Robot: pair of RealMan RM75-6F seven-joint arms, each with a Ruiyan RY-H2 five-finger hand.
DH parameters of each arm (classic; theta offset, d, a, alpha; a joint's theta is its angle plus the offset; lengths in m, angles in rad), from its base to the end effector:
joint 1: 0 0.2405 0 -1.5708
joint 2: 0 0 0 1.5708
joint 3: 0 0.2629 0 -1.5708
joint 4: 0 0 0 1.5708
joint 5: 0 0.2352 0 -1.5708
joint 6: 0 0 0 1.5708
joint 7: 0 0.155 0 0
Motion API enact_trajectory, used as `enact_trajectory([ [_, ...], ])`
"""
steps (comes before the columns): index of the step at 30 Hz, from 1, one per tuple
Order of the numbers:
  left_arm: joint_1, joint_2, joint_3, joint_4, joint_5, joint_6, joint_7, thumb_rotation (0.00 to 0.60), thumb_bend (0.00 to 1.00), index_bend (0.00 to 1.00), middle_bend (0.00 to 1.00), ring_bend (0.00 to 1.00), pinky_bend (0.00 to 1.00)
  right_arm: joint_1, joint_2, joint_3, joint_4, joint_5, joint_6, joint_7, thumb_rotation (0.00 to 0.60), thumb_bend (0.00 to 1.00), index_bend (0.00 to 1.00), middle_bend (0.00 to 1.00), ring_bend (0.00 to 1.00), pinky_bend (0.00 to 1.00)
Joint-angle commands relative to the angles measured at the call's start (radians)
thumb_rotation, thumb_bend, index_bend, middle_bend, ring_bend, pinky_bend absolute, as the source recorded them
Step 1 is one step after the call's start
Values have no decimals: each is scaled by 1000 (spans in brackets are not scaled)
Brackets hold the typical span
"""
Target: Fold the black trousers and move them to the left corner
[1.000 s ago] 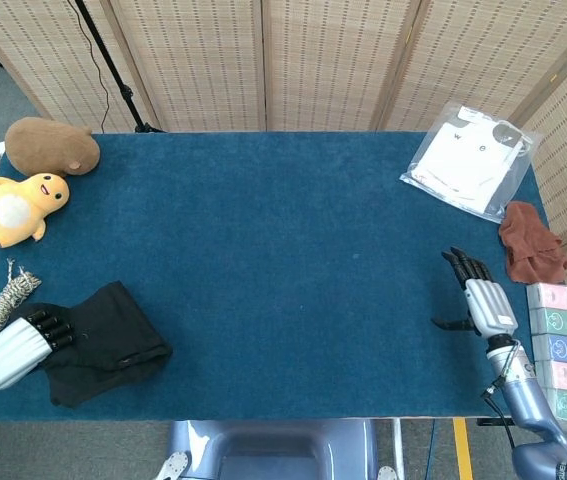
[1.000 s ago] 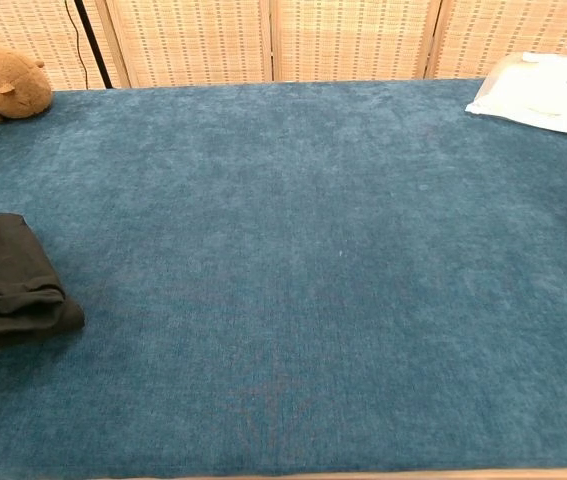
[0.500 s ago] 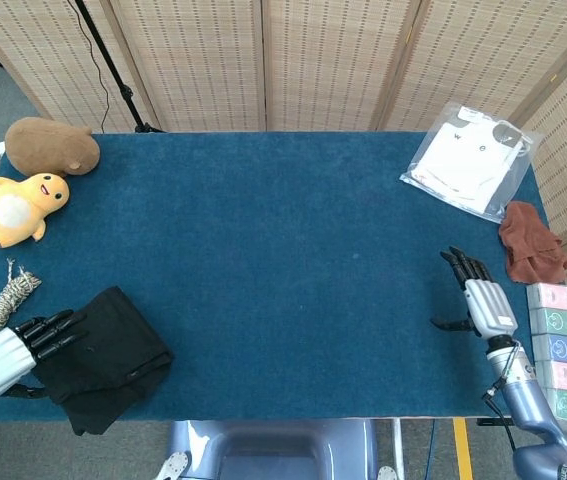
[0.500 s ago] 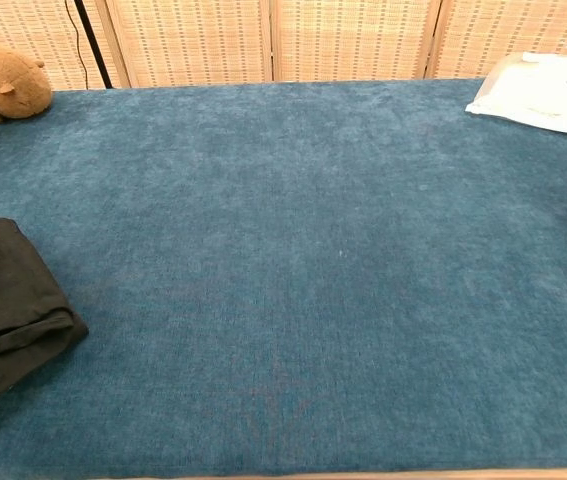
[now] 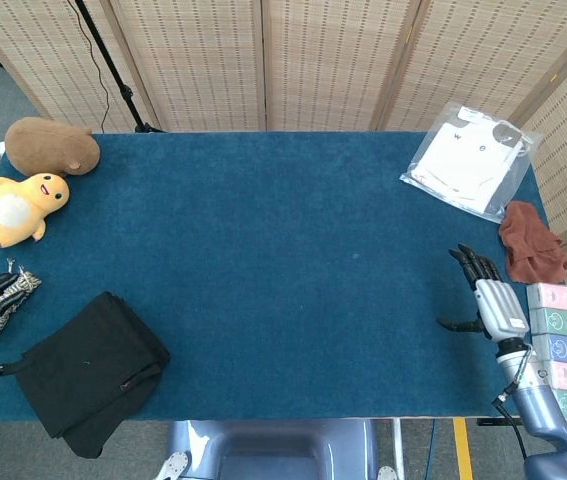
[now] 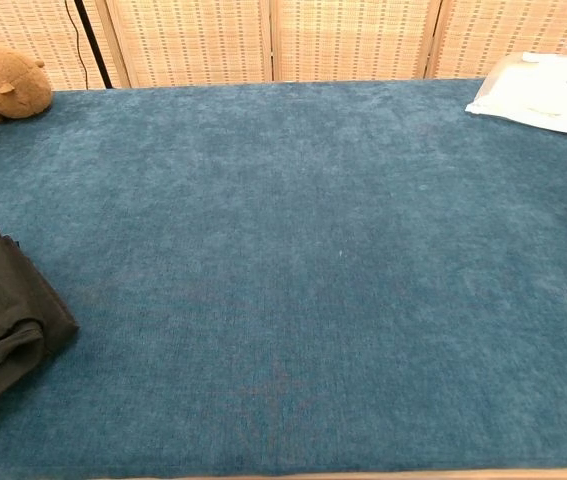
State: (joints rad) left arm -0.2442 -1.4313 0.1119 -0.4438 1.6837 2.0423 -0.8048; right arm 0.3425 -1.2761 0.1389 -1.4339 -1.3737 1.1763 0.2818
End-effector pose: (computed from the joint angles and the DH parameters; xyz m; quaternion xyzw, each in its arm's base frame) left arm -0.3720 0.2234 0.1982 -0.7078 -0.1678 -0.5558 0.4024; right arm -0.3109 -0.3008 0.0821 0.5782 -0.4907 0.4448 0.4765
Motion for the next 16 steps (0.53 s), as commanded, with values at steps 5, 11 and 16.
enact_trajectory([
  [5,0,114,-31,-396,-109,-323,216,383,0,0,0,0,64,-3,-21,7,44,10,30,-91,600,0,0,0,0,0],
  [11,-53,273,-57,-925,-269,-620,568,514,0,0,0,0,0,-10,-84,31,125,52,98,-288,600,0,0,0,0,0],
  [16,-56,333,-98,-1127,-385,-688,709,589,0,0,0,0,0,-13,-102,40,141,61,115,-320,600,0,0,0,0,0],
])
